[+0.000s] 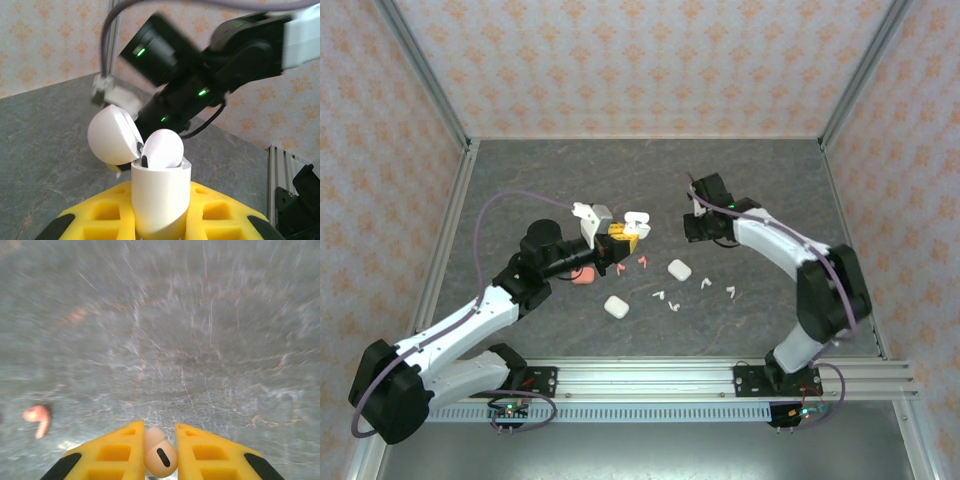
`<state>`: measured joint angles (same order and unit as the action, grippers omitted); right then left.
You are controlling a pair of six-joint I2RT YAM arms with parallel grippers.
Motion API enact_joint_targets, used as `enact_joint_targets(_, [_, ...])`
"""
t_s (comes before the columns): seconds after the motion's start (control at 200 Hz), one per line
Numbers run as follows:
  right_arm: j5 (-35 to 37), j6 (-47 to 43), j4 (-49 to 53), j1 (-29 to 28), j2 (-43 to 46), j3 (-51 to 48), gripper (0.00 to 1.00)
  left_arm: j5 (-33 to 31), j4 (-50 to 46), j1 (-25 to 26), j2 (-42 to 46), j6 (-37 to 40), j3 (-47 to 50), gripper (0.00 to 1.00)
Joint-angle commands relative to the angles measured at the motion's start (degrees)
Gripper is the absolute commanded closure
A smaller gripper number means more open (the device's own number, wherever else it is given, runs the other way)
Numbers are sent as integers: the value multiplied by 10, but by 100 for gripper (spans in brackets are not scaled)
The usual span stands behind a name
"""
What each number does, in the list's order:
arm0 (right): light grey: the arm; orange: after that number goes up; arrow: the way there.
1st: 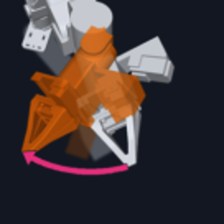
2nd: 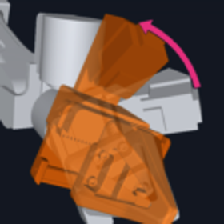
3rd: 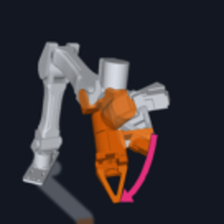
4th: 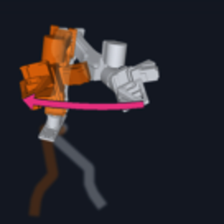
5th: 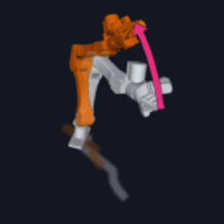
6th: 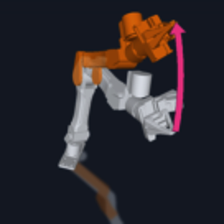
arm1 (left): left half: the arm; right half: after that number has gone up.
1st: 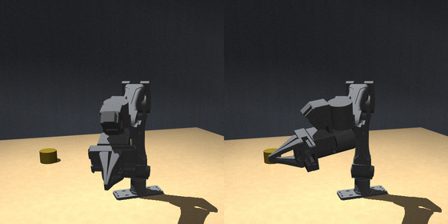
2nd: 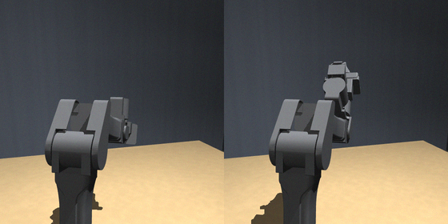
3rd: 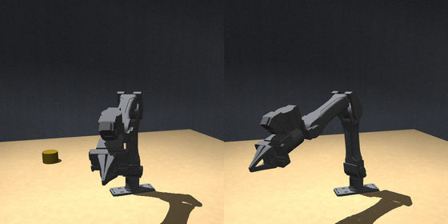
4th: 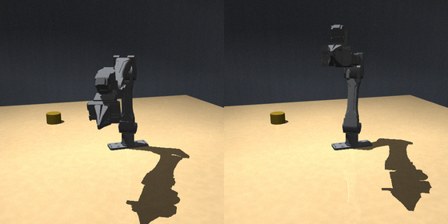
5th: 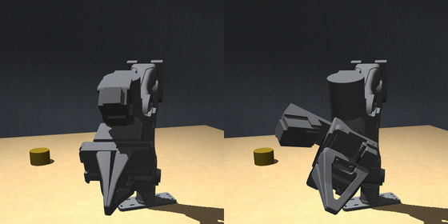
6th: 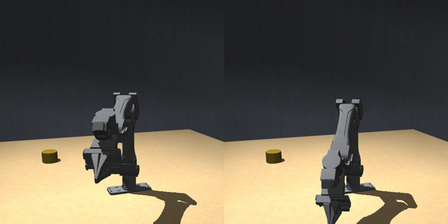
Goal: Insert wireless bluetooth earbuds into charging case
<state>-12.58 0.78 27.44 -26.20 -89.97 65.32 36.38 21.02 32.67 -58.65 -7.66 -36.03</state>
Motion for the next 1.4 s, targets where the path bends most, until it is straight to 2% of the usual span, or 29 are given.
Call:
enact_joint_targets(0.0, [-4,-65,6,-5,95,-5,82,3,64,4,-4,-16,-3,100])
enact_joint_targets(0.195, [-12,-143,15,-36,213,14,81,28,86,5,-34,-33,-21,100])
enact_joint_targets(0.405, [-40,-200,8,-84,264,45,83,46,116,6,-58,-60,-32,100])
enact_joint_targets(0.721, [-46,-239,-36,-129,264,53,83,48,131,15,-66,-74,-38,100])
enact_joint_targets(1.391, [-64,-261,-49,-141,229,64,84,48,113,19,-75,-62,-50,100])
